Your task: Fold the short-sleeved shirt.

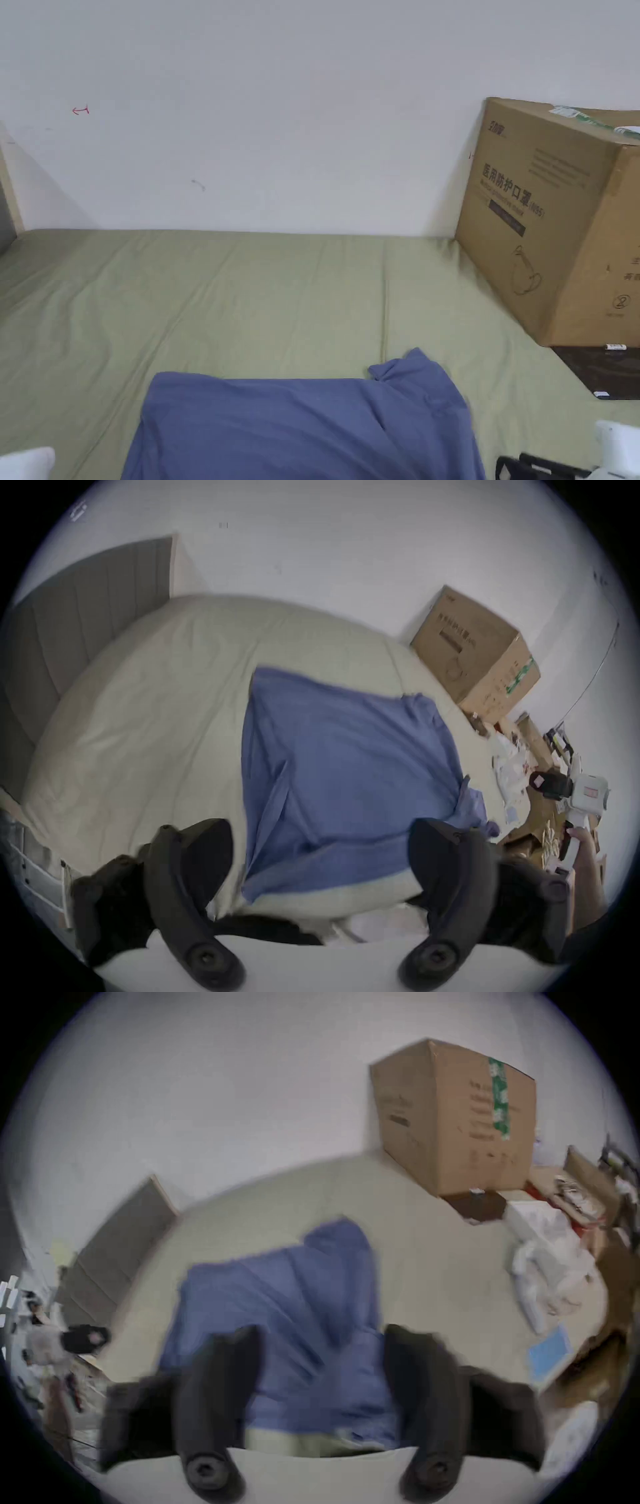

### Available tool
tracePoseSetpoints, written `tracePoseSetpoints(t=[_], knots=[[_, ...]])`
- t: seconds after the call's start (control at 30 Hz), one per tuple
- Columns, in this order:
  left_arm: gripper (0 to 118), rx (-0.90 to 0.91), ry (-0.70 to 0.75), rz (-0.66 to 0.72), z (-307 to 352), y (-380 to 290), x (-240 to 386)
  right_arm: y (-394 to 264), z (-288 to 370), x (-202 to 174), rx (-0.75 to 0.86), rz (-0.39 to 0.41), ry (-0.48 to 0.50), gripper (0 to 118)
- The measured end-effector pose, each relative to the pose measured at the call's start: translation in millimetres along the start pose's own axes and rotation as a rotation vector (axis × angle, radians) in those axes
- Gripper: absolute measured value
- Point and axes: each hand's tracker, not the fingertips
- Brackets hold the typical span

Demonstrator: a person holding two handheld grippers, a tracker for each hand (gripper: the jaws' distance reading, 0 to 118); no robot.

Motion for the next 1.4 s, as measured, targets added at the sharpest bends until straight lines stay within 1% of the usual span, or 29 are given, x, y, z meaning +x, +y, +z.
tracePoseSetpoints(t=[0.03, 0.07, 0.1, 0.13, 0.17, 0.3, 0.47, 0.5, 0.53, 0.57, 0.6, 0.63, 0.67, 0.7, 0.83, 0.87, 0.9, 0.93, 0.97, 1.0, 1.03, 1.07, 1.13, 1.17, 1.2, 1.27, 1.3, 1.37, 1.4], knots=[[28, 0.047, -0.026, -0.005, 2, 3, 4, 3, -10, 0, 0.032, -0.018, 0.062, 30], [16, 0.080, -0.039, -0.015, 1, 7, 8, 5, -18, -5, 0.044, -0.031, 0.074, 16], [0, 0.101, -0.017, -0.032, 0, 9, 12, 6, -20, -10, 0.068, -0.046, 0.069, 0], [0, 0.113, -0.043, -0.036, -3, 16, 14, 8, -21, -14, 0.139, -0.067, 0.091, 0], [0, 0.107, -0.048, -0.041, -7, 25, 15, 14, -29, -17, 0.144, -0.043, 0.123, 0], [0, 0.065, 0.010, -0.044, -50, 71, 5, 31, -57, -25, 0.123, -0.009, 0.104, 0], [0, -0.178, 0.096, 0.017, -175, 145, -55, 40, -106, -18, 0.041, 0.010, 0.081, 0], [6, -0.212, 0.116, 0.015, -198, 155, -66, 40, -114, -17, 0.026, 0.023, 0.074, 0], [22, -0.227, 0.110, 0.026, -221, 164, -75, 39, -122, -15, 0.010, 0.035, 0.068, 0], [51, -0.247, 0.108, 0.029, -244, 173, -84, 37, -129, -14, -0.006, 0.042, 0.064, 0], [105, -0.272, 0.098, 0.034, -263, 178, -93, 36, -136, -12, -0.021, 0.042, 0.063, 0], [118, -0.323, 0.122, 0.047, -285, 181, -102, 35, -143, -9, -0.037, 0.039, 0.065, 0], [114, -0.347, 0.153, 0.044, -304, 181, -106, 33, -150, -5, -0.051, 0.033, 0.068, 0], [113, -0.281, 0.142, 0.055, -315, 181, -108, 31, -153, -4, -0.061, 0.028, 0.068, 0], [112, -0.370, 0.228, 0.053, -362, 171, -117, 26, -168, 9, -0.100, 0.006, 0.060, 0], [108, -0.403, 0.257, 0.033, -372, 164, -118, 25, -171, 14, -0.105, -0.002, 0.054, 0], [98, -0.420, 0.269, 0.017, -380, 158, -118, 25, -174, 18, -0.111, -0.009, 0.050, 0], [96, -0.462, 0.269, 0.000, -394, 151, -137, 26, -178, 24, -0.118, -0.014, 0.045, 0], [87, -0.454, 0.321, -0.067, -391, 143, -131, 26, -180, 27, -0.121, -0.016, 0.035, 0], [81, -0.351, 0.289, -0.110, -380, 142, -122, 28, -183, 32, -0.128, -0.015, 0.024, 0], [76, -0.319, 0.298, -0.132, -373, 139, -114, 33, -188, 38, -0.138, -0.013, 0.014, 0], [70, -0.301, 0.288, -0.152, -332, 133, -70, 39, -193, 45, -0.140, -0.011, 0.010, 0], [10, -0.301, 0.233, -0.188, -303, 124, -46, 54, -205, 57, -0.129, -0.004, -0.004, 0], [2, -0.295, 0.166, -0.187, -286, 121, -38, 64, -215, 65, -0.125, -0.006, -0.017, 0], [2, -0.284, 0.118, -0.158, -310, 135, -87, 74, -226, 73, -0.126, -0.015, -0.023, 0], [2, -0.257, 0.142, -0.173, -295, 143, -95, 98, -257, 91, -0.139, -0.068, -0.050, 0], [2, -0.237, 0.138, -0.178, -288, 150, -100, 110, -274, 98, -0.161, -0.091, -0.074, 10], [2, -0.195, 0.125, -0.154, -266, 138, -81, 132, -315, 113, -0.222, -0.128, -0.177, 101], [2, -0.187, 0.126, -0.144, -260, 141, -84, 137, -332, 118, -0.258, -0.137, -0.189, 109]])
